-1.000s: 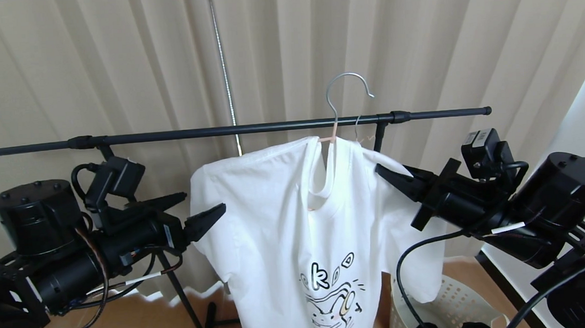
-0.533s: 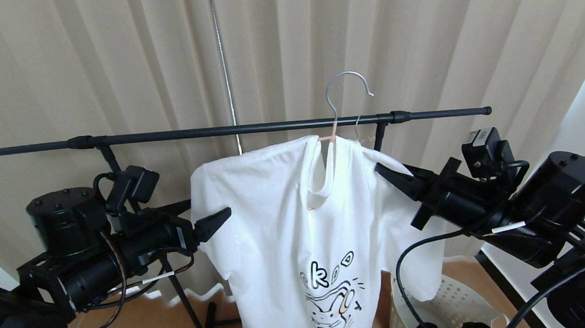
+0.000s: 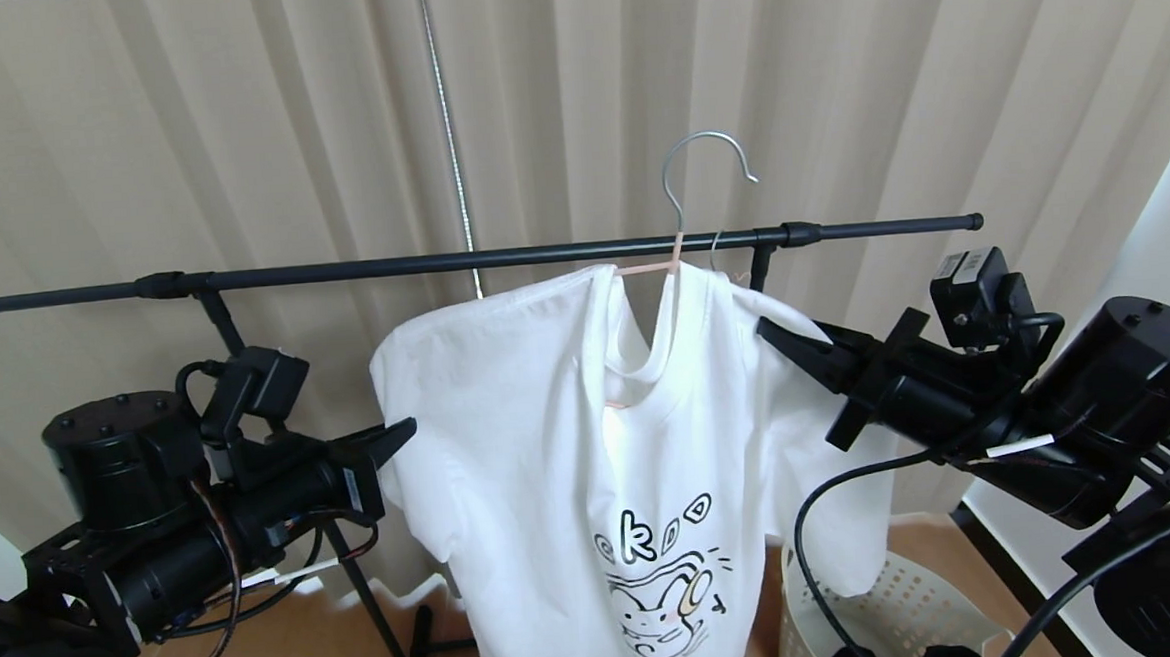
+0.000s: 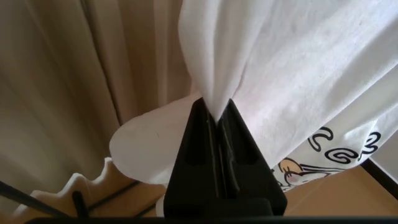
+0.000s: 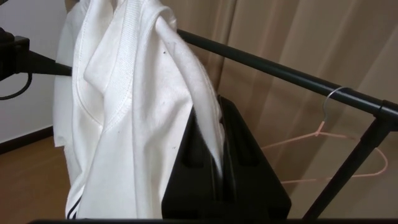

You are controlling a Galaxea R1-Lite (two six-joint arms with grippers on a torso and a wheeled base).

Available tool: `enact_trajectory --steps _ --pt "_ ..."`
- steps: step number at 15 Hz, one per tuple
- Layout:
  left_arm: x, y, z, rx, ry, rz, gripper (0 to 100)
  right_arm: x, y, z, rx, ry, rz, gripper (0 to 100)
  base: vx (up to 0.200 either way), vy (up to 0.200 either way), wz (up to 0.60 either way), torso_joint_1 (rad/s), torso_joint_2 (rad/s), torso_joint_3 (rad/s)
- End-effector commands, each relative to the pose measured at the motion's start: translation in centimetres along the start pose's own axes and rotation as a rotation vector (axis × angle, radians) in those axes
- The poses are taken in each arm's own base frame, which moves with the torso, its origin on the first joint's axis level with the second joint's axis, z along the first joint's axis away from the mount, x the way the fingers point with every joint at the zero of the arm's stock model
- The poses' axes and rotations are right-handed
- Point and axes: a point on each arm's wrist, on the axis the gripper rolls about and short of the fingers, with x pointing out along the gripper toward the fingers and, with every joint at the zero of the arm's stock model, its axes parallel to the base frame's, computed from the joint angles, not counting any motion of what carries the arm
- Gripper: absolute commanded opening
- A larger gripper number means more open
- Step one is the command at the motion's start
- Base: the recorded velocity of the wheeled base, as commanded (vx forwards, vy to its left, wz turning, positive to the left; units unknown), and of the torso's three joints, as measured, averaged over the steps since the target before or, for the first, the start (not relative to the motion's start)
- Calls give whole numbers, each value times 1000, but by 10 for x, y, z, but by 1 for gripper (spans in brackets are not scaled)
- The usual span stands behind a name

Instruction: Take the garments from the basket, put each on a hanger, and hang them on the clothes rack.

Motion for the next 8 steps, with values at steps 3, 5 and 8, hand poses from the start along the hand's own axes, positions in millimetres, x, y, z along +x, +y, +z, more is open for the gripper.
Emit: enact_trajectory --steps 3,5,8 --pt "-2 1 -2 -1 4 4 0 1 -2 1 -1 -4 -4 0 0 0 0 0 0 0" --pt "-2 5 -2 -3 4 21 0 0 -5 1 -4 -4 -13 0 0 0 0 0 0 0" --pt "-3 10 -2 -6 5 36 0 -1 -7 5 -10 -15 -21 0 0 0 0 0 0 0"
